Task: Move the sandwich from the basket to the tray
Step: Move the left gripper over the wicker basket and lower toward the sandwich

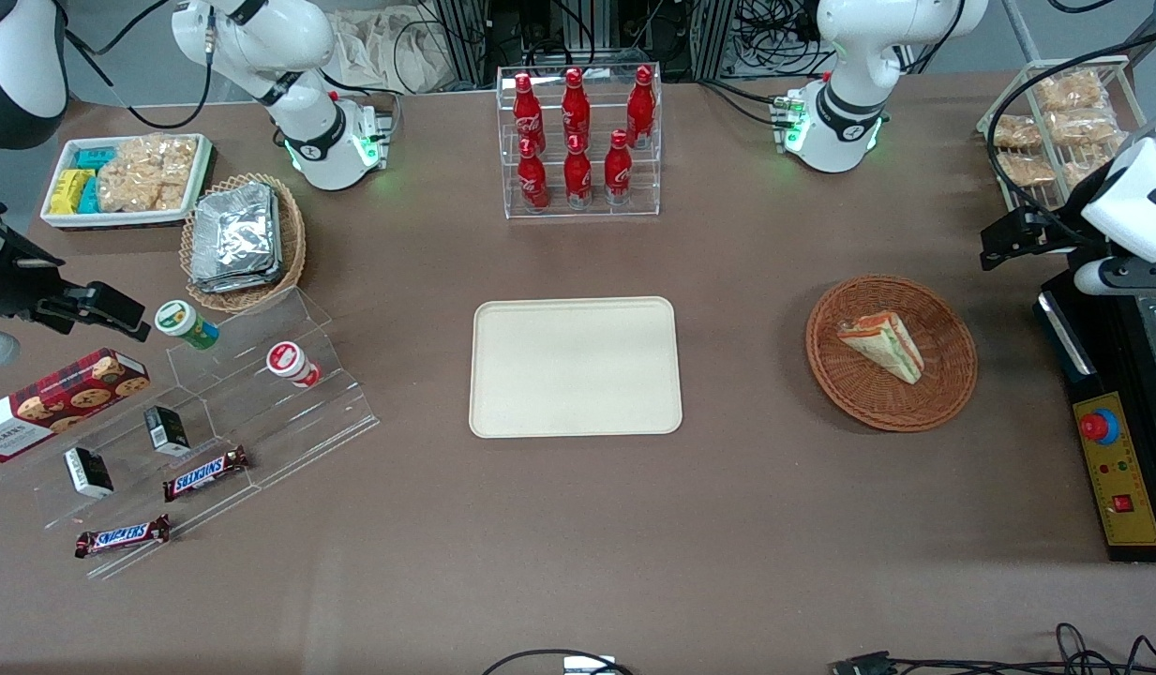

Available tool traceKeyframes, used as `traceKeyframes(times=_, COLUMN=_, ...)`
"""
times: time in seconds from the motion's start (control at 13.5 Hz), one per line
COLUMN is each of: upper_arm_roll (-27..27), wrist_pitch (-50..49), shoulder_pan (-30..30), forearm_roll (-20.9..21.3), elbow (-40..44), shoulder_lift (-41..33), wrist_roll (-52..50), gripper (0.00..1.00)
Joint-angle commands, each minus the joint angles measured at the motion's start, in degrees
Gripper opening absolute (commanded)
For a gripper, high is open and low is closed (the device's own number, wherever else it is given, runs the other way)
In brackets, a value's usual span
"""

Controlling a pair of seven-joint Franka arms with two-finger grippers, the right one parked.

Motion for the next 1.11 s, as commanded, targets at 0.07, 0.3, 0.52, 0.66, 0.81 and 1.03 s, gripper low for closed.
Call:
traceKeyframes(times=0.07, upper_arm_roll=0.4, wrist_pitch=-1.2, shoulder_pan=-0.3, forearm_roll=0.3, elbow=0.6, shoulder_lift=0.3, wrist_roll=0.4, gripper=1.00)
traceKeyframes(times=0.3, upper_arm_roll=0.6, wrist_pitch=-2.4, shoulder_pan=0.1, forearm_roll=0.3, elbow=0.1, shoulder_lift=0.7, wrist_roll=0.5, gripper=1.00)
traceKeyframes(times=0.52, upper_arm_roll=0.8, wrist_pitch=-1.3, shoulder_pan=0.1, forearm_roll=0.8, elbow=-2.5, shoulder_lift=0.8, wrist_roll=-0.2, gripper=1.00)
traceKeyframes(times=0.66, upper_arm_roll=1.0, wrist_pitch=1.6, shoulder_pan=0.3, forearm_roll=0.9, elbow=-6.9, shoulder_lift=-0.1, wrist_roll=-0.6, gripper=1.00)
traceKeyframes(times=0.81, upper_arm_roll=1.0, wrist_pitch=6.3, shoulder_pan=1.8, forearm_roll=1.0, elbow=-12.9, shoulder_lift=-1.9, wrist_roll=-3.5, gripper=1.00)
traceKeyframes(times=1.03, upper_arm_roll=1.5, wrist_pitch=15.3, shoulder_pan=2.0, forearm_roll=0.9, elbow=-24.1, shoulder_lift=-5.6, wrist_roll=-6.1, gripper=1.00)
